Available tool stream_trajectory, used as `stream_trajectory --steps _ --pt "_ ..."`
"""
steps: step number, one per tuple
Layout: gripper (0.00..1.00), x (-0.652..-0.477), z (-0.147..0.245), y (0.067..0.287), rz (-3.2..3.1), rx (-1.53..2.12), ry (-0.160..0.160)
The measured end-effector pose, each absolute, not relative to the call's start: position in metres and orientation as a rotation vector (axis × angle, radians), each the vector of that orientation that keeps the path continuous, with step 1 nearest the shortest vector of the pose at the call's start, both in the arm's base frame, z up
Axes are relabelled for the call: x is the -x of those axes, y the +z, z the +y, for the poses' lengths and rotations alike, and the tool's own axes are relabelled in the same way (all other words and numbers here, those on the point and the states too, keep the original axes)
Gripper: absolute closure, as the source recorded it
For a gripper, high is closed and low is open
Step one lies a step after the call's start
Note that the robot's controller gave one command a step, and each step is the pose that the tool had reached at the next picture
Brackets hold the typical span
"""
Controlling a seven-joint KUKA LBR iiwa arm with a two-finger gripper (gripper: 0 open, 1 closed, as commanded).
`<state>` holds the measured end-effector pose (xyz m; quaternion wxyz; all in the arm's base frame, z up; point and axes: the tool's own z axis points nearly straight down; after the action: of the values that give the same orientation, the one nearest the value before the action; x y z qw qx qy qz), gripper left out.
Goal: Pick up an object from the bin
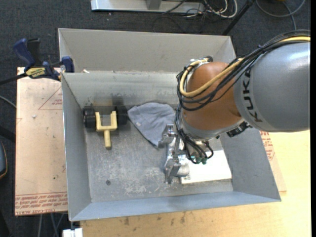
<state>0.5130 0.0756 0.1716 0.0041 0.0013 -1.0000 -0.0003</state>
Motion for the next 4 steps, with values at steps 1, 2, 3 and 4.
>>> stream_trajectory --steps 1,2,3,4 --pt "0.0 -0.514 0.076 0.174 -3.137 -0.003 -0.001" --pt "0.0 -0.514 0.077 0.17 -3.142 -0.072 -0.001" --pt "0.0 -0.522 0.035 0.113 -3.139 -0.245 -0.003" --pt "1.0 -0.507 0.018 0.079 -3.173 -0.103 -0.006"
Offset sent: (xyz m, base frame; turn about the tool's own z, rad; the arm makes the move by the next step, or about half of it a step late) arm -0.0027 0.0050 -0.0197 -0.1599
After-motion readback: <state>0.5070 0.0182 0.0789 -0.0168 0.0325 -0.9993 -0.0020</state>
